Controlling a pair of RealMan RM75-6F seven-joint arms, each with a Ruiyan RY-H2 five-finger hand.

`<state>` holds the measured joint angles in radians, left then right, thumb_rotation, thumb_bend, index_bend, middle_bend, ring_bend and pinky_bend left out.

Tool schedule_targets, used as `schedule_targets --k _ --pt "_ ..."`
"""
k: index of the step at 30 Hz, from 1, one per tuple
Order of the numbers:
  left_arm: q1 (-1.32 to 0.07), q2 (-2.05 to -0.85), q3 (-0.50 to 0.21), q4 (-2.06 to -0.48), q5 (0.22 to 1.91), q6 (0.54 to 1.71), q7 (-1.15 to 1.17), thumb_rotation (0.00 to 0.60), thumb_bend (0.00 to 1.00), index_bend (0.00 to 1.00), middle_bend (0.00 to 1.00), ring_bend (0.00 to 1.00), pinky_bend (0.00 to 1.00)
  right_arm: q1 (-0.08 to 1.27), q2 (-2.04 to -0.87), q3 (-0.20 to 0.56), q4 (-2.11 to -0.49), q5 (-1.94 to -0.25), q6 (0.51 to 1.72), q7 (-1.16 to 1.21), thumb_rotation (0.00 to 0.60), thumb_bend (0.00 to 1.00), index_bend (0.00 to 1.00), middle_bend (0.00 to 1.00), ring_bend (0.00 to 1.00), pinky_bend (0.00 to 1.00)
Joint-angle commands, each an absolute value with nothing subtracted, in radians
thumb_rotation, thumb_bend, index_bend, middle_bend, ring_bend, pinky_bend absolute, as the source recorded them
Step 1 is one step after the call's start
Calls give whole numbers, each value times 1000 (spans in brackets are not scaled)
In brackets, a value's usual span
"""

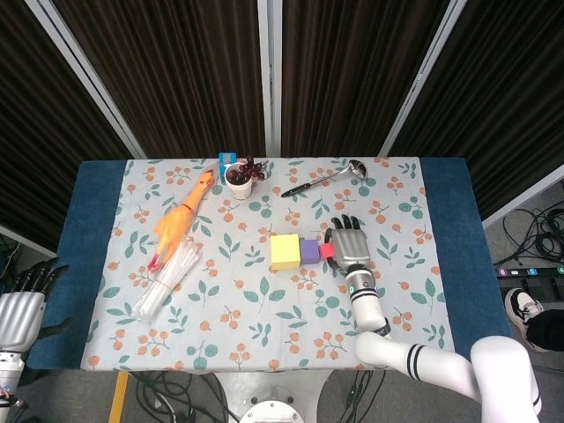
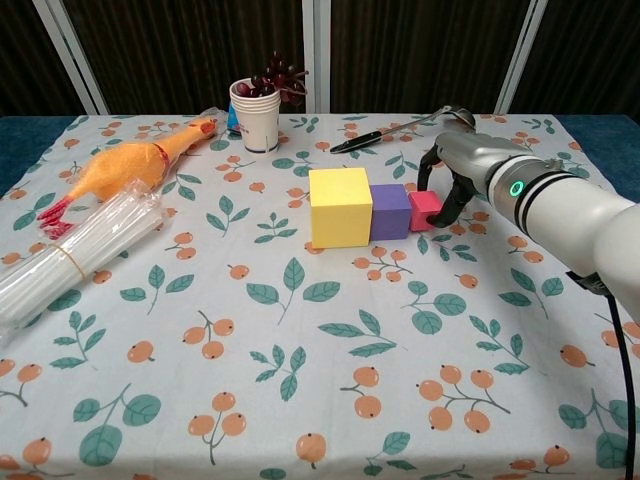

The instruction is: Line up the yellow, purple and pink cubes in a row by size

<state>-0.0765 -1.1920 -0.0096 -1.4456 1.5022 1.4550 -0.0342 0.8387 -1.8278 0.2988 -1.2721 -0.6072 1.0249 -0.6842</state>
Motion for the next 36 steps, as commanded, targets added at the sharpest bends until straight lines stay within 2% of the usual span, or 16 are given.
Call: schedule_targets --k 1,21,31,36 --pt "-76 -1193 -10 -1443 1502 1456 -36 600 0 214 193 115 168 841 -1831 300 -1269 -605 1026 -684 600 166 485 115 0 0" --pt "-73 -1197 -7 -1434 1503 1459 -45 600 0 214 193 116 168 842 -1826 301 -1271 -603 1024 -678 600 135 402 99 0 0" --pt "-70 -1199 -6 -1432 1500 1458 -47 600 0 214 193 115 168 767 -1662 253 -1412 -663 1027 -627 600 139 373 83 0 0" --pt "-69 -1193 -6 -1445 1502 1461 -34 600 0 213 193 115 168 784 -1654 275 -1349 -653 989 -600 600 25 371 81 0 0"
